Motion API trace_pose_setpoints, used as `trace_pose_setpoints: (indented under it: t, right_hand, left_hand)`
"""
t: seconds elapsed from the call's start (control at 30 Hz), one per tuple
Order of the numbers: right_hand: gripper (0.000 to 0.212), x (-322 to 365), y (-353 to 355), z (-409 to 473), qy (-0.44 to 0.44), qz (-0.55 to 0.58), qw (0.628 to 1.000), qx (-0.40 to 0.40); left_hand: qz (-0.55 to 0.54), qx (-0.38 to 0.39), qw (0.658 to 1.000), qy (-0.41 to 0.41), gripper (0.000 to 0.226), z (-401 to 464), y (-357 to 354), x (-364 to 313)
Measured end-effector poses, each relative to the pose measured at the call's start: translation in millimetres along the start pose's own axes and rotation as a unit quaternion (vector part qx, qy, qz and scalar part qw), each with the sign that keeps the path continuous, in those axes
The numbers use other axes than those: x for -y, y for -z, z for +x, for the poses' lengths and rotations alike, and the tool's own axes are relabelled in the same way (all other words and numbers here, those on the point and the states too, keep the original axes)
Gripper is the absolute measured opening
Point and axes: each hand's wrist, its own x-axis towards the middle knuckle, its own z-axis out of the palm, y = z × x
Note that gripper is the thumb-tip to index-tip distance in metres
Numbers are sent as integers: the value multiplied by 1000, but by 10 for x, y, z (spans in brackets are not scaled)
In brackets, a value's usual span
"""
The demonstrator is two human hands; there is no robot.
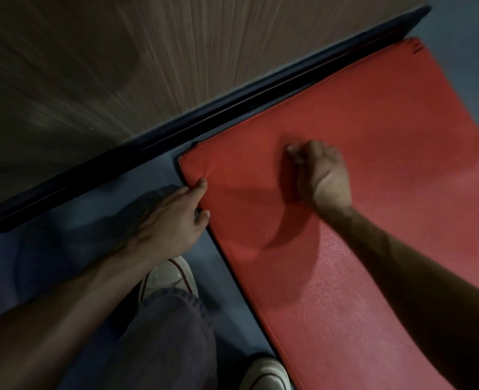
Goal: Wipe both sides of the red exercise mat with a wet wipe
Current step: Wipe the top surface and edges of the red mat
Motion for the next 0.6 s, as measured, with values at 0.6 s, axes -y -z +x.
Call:
trace_pose_setpoints:
  t: [0.6]
  right_hand:
    - [17,90,33,-230,85,29,994,60]
  left_hand:
    - [-26,-78,995,-63,52,144,-27,-79]
